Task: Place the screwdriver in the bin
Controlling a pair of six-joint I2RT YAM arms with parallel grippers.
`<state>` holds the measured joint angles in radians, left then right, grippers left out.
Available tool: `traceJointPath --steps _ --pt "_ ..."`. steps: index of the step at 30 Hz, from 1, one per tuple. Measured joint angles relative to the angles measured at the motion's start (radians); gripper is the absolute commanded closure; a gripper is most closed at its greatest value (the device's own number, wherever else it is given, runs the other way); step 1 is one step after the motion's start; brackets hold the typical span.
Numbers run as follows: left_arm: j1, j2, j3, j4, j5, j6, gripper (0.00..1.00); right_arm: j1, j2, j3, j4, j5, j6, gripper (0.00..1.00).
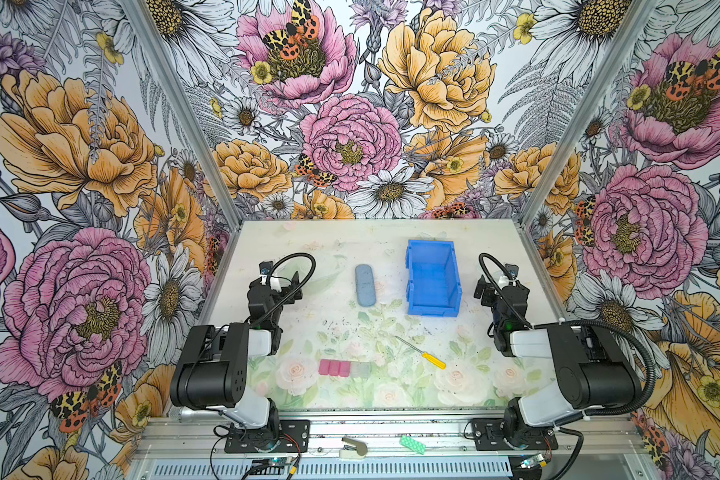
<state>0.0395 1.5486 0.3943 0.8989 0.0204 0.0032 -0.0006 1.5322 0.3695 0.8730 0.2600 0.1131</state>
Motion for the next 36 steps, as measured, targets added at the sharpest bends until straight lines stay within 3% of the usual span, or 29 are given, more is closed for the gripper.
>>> traceJointPath --steps 9,14,17,23,29,36 --pt "0.000 -0.020 0.000 -0.028 -0.006 -0.005 0.01 0.000 -0.041 0.018 -0.092 -0.003 -0.003 0.01" --pt "0.009 -0.132 0.055 -0.236 -0.051 -0.039 0.01 0.010 -0.154 0.060 -0.219 0.009 0.000 0.00" --pt "0.018 -0.183 0.129 -0.369 -0.065 -0.060 0.01 0.036 -0.249 0.087 -0.343 0.048 0.010 0.01" --pt "0.018 -0.303 0.138 -0.573 -0.088 -0.124 0.01 0.061 -0.407 0.227 -0.700 0.090 0.105 0.01" --pt "0.010 -0.380 0.225 -0.814 -0.086 -0.253 0.01 0.092 -0.520 0.350 -1.022 0.085 0.204 0.01" --pt "-0.020 -0.394 0.312 -1.002 0.002 -0.382 0.01 0.225 -0.567 0.414 -1.281 0.079 0.274 0.01"
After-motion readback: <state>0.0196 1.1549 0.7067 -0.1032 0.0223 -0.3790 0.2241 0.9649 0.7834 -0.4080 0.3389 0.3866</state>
